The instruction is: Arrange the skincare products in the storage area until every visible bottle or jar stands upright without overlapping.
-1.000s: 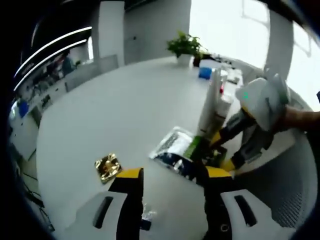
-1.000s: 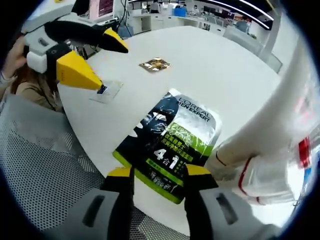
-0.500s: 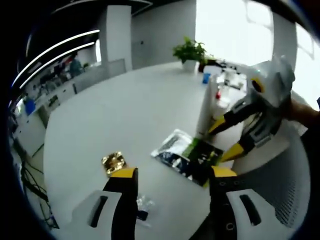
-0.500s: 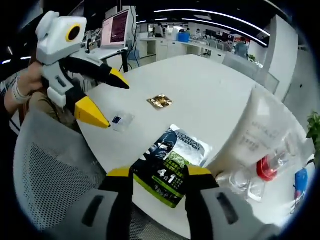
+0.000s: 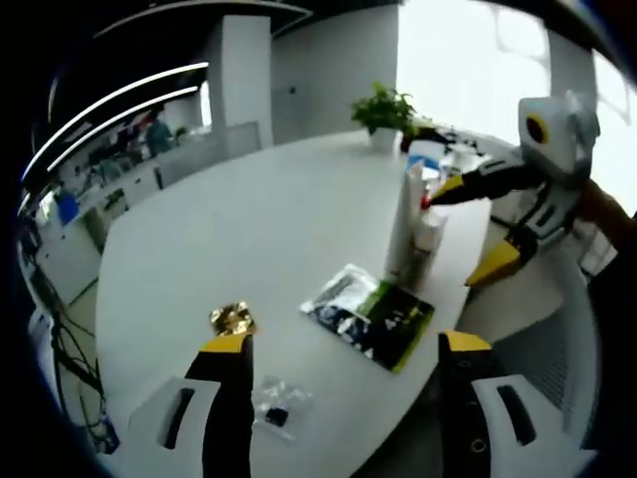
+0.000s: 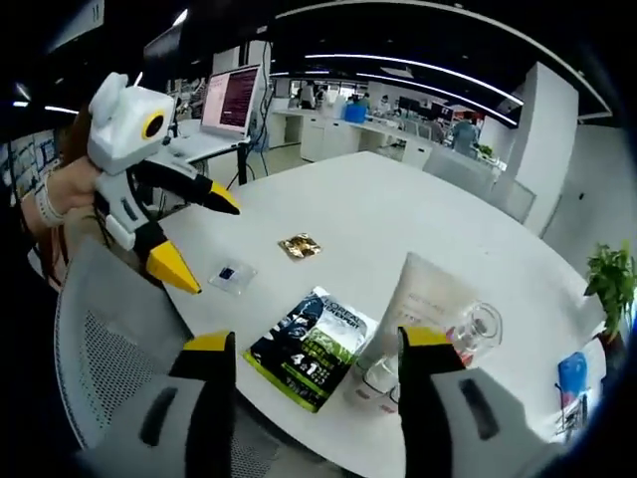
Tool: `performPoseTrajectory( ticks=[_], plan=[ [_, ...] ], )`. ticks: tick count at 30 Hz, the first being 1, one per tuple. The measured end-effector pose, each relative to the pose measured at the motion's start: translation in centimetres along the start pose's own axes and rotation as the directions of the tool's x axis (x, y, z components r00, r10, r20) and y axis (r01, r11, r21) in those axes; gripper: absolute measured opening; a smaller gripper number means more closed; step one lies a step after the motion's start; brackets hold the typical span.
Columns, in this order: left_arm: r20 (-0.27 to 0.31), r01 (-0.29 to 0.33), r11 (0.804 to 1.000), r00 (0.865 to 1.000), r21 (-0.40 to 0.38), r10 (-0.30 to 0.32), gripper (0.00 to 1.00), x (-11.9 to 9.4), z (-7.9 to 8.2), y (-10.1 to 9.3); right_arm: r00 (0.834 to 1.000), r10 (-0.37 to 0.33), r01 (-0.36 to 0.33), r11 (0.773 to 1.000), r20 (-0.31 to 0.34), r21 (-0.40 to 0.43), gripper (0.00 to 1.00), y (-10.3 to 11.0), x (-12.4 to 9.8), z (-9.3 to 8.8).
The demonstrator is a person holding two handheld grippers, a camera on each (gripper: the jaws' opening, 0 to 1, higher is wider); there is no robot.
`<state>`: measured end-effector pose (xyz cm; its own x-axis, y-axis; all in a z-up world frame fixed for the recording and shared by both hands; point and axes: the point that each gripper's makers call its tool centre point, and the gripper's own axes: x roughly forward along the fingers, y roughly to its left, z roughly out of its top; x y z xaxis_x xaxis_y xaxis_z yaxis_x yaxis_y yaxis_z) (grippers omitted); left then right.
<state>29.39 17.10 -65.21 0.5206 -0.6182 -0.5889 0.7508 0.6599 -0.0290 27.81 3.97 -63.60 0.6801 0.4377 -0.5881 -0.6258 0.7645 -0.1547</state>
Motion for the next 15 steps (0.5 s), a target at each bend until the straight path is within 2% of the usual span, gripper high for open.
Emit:
performPoseTrajectory(
  ticks=[2, 8, 13, 15],
  plan=[
    [0.01, -0.008, 1.0, 1.0, -0.007, 0.008, 0.77, -0.3, 0.1, -0.1, 1.0, -0.026, 0.026, 1.0, 0.009, 0.006, 0.72, -0.7, -0.7, 0.0],
    [0.035, -0.01, 1.0, 0.999, -0.017, 0.011, 0.86, -0.7, 0.5, -0.6, 0.996, -0.091, 0.091, 0.996, 0.023, 0.024, 0.91, -3.0, -2.3, -0.2],
    [0.045, -0.022, 1.0, 0.999, -0.019, 0.023, 0.92, -0.9, 0.7, -0.7, 0.994, -0.107, 0.107, 0.994, 0.013, 0.033, 0.99, -4.4, -3.0, -1.1],
    [0.046, -0.026, 0.999, 0.999, -0.023, 0.027, 0.94, -1.0, 0.6, -0.9, 0.994, -0.11, 0.109, 0.993, 0.003, 0.04, 0.99, -4.8, -3.2, -1.6]
  ],
)
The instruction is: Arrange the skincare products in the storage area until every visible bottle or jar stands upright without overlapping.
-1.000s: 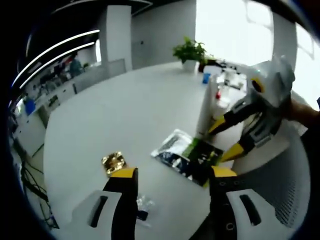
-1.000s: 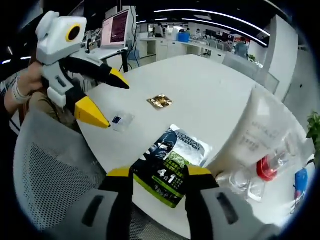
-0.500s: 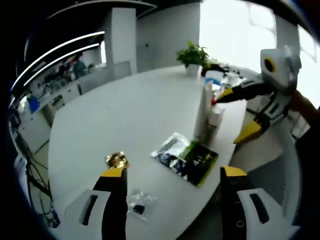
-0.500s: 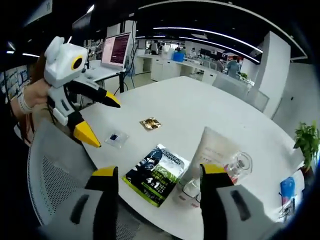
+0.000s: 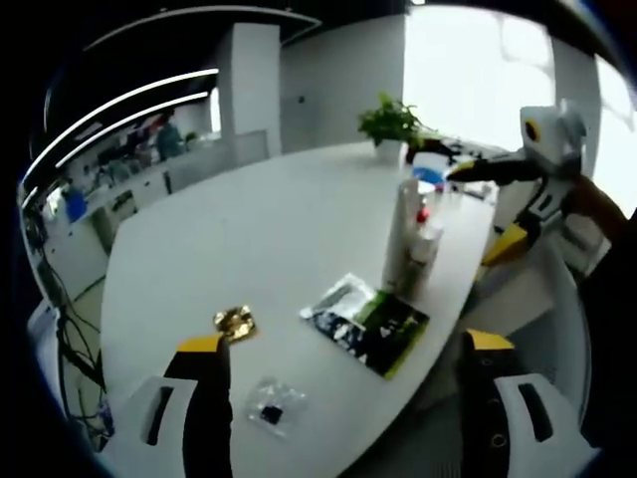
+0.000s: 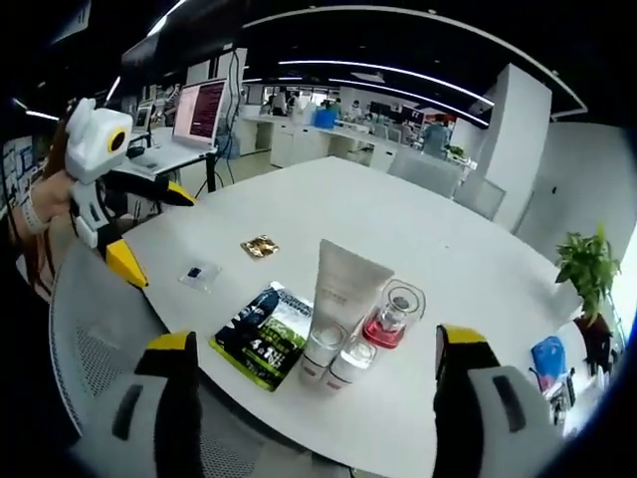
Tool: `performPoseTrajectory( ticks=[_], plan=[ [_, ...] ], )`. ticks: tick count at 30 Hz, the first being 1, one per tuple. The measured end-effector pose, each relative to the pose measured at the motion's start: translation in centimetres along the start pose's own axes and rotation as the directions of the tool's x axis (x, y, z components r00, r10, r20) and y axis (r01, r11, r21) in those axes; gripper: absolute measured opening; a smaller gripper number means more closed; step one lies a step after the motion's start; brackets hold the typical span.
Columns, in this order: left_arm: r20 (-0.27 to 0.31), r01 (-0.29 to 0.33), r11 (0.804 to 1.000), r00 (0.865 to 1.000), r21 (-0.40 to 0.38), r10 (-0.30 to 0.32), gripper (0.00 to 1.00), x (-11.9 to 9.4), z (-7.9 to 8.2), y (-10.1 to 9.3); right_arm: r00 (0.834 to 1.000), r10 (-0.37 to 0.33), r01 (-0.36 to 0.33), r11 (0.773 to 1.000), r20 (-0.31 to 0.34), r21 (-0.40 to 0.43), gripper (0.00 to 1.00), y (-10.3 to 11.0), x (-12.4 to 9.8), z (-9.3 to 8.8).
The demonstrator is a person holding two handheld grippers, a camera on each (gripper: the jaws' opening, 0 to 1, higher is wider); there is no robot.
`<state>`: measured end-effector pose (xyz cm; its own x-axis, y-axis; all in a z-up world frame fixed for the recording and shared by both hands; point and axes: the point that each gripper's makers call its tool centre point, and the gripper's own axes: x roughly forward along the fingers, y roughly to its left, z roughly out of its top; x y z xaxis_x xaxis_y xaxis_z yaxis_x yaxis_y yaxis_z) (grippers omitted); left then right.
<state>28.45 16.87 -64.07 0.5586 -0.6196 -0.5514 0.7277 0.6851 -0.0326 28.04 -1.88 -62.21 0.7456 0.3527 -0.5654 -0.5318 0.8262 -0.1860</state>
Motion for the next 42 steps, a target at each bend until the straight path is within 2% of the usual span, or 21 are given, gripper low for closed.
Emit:
performPoseTrajectory(
  ticks=[10, 15, 18, 21, 30, 36, 42],
  plan=[
    [-0.003, -0.049, 0.999, 0.999, -0.015, 0.049, 0.97, -0.2, -0.6, -0.5, 0.998, 0.035, -0.036, 0.999, 0.044, 0.009, 0.99, -1.0, -1.0, -0.4],
    [0.005, -0.064, 0.997, 0.998, -0.035, 0.064, 0.97, 0.1, -0.6, -1.0, 0.998, 0.045, -0.045, 0.999, 0.053, -0.015, 0.99, -2.0, -1.3, -0.8],
    [0.043, -0.088, 0.994, 0.995, -0.069, 0.091, 0.97, 0.2, -0.2, -0.9, 0.996, 0.056, -0.055, 0.998, 0.068, -0.02, 1.0, -2.6, -1.6, -0.9],
    [0.053, -0.103, 0.991, 0.993, -0.08, 0.108, 0.97, 0.4, -0.3, -1.0, 0.995, 0.068, -0.066, 0.997, 0.074, -0.03, 1.0, -3.0, -1.7, -1.2],
    [0.011, -0.145, 0.985, 0.989, -0.091, 0.147, 0.97, 0.7, -1.2, 0.1, 0.992, 0.082, -0.08, 0.996, 0.091, -0.035, 1.0, -3.9, -1.2, -0.9],
    [-0.026, -0.145, 0.987, 0.989, -0.071, 0.144, 0.97, 0.8, -2.1, 1.0, 0.993, 0.092, -0.089, 0.995, 0.08, -0.037, 1.0, -3.8, -0.6, -1.1],
    [-0.093, -0.124, 0.992, 0.988, -0.025, 0.122, 0.97, 1.2, -3.1, 2.6, 0.994, 0.089, -0.087, 0.996, 0.069, -0.032, 1.0, -3.9, -0.1, -1.0]
  ],
)
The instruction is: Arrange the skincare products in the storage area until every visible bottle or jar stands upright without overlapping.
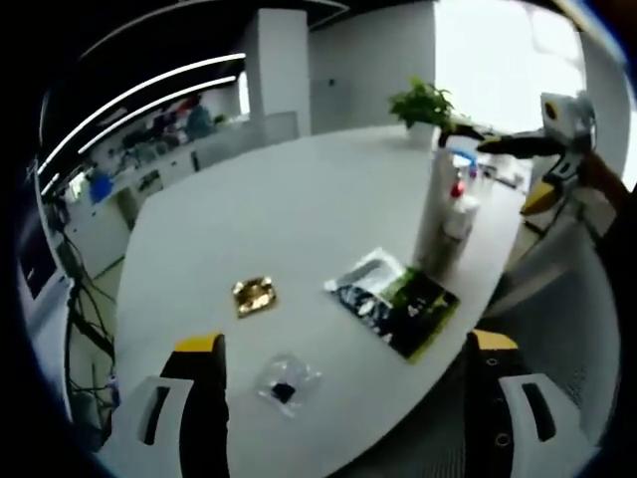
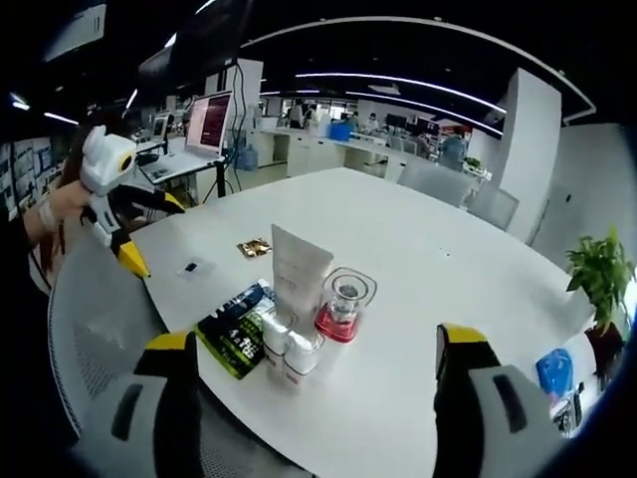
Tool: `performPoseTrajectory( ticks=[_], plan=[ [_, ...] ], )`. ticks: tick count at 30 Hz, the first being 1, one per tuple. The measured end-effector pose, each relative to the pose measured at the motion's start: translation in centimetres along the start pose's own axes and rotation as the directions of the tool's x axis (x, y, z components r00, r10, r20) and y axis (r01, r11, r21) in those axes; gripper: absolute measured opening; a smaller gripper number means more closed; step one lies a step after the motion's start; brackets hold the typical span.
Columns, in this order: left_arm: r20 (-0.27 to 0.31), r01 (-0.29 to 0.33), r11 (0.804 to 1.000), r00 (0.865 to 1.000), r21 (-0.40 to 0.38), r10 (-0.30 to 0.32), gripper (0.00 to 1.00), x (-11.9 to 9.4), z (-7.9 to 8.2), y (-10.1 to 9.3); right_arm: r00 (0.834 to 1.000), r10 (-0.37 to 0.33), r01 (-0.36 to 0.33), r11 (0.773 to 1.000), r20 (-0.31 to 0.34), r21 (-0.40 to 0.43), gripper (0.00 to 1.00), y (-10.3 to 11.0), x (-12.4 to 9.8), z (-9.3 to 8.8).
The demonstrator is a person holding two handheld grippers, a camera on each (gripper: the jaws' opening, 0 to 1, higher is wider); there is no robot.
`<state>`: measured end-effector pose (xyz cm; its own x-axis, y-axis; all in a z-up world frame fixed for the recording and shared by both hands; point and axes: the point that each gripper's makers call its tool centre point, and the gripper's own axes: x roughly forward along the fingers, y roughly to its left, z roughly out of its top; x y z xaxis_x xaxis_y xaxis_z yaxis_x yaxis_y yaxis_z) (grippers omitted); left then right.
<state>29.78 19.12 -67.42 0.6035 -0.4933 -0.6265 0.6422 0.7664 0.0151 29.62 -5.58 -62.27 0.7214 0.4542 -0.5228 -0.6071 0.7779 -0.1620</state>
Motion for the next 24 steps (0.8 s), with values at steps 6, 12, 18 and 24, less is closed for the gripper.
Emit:
performPoseTrajectory(
  ticks=[6, 12, 18, 24],
  plan=[
    [-0.049, 0.022, 0.999, 0.999, 0.038, -0.02, 0.97, 0.7, -0.9, 1.2, 1.0, -0.012, 0.012, 1.0, -0.015, 0.001, 1.0, -0.6, 0.3, -0.3],
    [-0.14, 0.093, 0.992, 0.987, 0.086, -0.081, 0.97, 2.2, -2.5, 1.4, 0.999, -0.032, 0.033, 0.999, -0.043, 0.025, 1.0, -1.0, 0.3, -1.0],
    [-0.168, 0.147, 0.985, 0.977, 0.092, -0.13, 0.97, 3.0, -3.1, 1.7, 0.996, -0.047, 0.05, 0.998, -0.08, 0.038, 0.99, -1.0, 0.2, -1.9],
    [-0.223, 0.182, 0.973, 0.964, 0.141, -0.148, 0.97, 3.6, -4.4, 2.2, 0.993, -0.059, 0.064, 0.997, -0.099, 0.05, 0.99, -1.0, 0.0, -2.3]
  ],
)
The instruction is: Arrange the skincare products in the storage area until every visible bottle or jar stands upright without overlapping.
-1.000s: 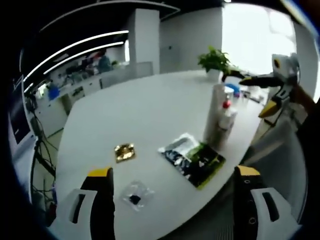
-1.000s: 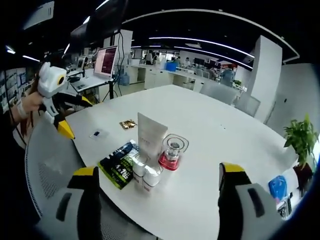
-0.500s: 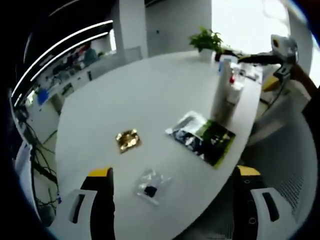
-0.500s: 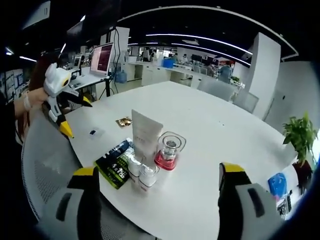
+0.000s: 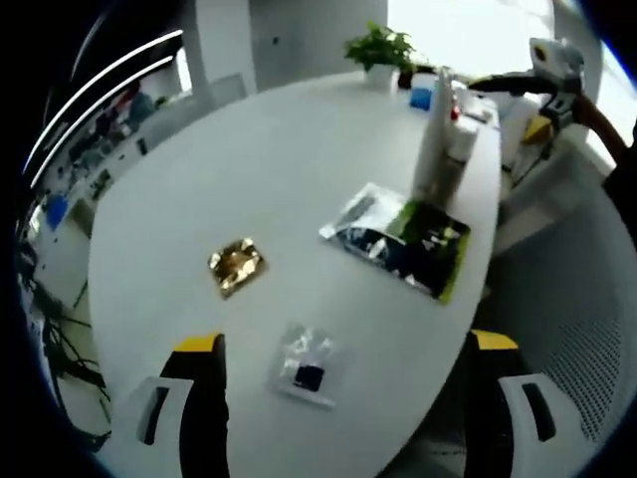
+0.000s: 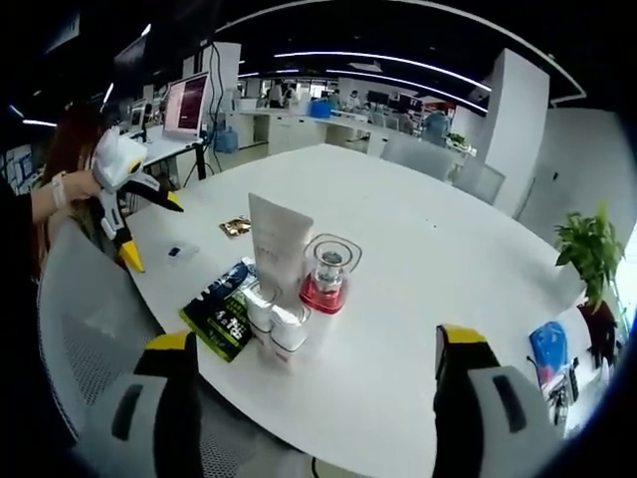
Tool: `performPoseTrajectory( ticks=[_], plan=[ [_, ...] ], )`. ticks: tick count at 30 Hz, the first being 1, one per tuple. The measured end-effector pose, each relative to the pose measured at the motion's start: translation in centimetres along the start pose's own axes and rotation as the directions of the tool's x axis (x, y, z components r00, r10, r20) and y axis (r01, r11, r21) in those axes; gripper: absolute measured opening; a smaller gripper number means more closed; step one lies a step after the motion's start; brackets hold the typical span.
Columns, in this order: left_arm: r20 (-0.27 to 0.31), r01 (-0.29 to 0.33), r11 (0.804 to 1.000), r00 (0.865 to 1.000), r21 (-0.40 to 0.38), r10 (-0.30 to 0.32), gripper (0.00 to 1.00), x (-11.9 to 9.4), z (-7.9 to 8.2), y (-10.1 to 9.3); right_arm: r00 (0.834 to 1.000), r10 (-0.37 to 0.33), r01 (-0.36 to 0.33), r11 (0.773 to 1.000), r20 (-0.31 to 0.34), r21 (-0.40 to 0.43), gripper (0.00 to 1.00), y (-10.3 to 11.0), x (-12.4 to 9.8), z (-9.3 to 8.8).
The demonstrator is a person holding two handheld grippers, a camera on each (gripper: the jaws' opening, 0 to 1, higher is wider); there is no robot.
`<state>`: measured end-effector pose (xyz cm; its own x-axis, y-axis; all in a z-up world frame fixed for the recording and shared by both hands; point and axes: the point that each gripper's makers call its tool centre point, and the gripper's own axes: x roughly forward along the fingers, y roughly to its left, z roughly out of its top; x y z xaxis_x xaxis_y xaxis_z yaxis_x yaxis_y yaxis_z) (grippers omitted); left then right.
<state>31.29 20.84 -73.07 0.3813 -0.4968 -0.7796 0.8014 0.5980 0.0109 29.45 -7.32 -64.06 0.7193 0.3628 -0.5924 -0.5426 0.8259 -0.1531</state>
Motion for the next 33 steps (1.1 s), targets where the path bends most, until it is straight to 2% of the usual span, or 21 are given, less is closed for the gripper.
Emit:
performPoseTrajectory(
  ticks=[6, 11, 16, 18, 20, 24, 27, 33],
  plan=[
    [-0.019, 0.02, 1.0, 1.0, 0.007, -0.02, 0.97, 0.4, -0.8, 0.6, 1.0, -0.002, 0.003, 1.0, -0.019, 0.013, 0.93, 0.4, 0.1, -0.4],
    [-0.033, 0.027, 1.0, 0.999, 0.016, -0.027, 0.97, 0.4, -1.3, 0.9, 1.0, 0.012, -0.012, 1.0, -0.024, 0.029, 0.83, 0.9, 0.3, -0.5],
    [-0.047, 0.037, 0.999, 0.998, 0.034, -0.035, 0.97, 0.5, -1.6, 1.3, 0.999, 0.032, -0.031, 0.999, -0.02, 0.042, 0.8, 1.3, 0.5, -0.4],
    [-0.057, 0.049, 0.998, 0.997, 0.04, -0.047, 0.93, 0.5, -1.7, 1.4, 0.999, 0.031, -0.03, 0.999, -0.031, 0.036, 0.79, 1.3, 0.6, -0.5],
    [-0.062, 0.031, 0.998, 0.998, 0.048, -0.028, 0.96, 0.6, -1.8, 1.7, 0.999, 0.033, -0.032, 0.999, -0.029, 0.036, 0.78, 1.4, 0.7, -0.5],
    [-0.103, 0.043, 0.994, 0.994, 0.101, -0.033, 0.94, 0.9, -2.4, 1.7, 0.999, 0.03, -0.029, 0.999, -0.04, 0.031, 0.77, 1.5, 0.7, -0.6],
    [-0.122, 0.05, 0.992, 0.992, 0.116, -0.035, 0.96, 1.3, -2.6, 1.7, 0.998, 0.034, -0.032, 0.999, -0.046, 0.037, 0.76, 1.5, 0.8, -0.7],
    [-0.142, 0.051, 0.991, 0.989, 0.12, -0.034, 0.94, 1.7, -2.7, 1.9, 0.998, 0.024, -0.022, 0.999, -0.062, 0.036, 0.77, 1.2, 0.8, -1.1]
  ],
)
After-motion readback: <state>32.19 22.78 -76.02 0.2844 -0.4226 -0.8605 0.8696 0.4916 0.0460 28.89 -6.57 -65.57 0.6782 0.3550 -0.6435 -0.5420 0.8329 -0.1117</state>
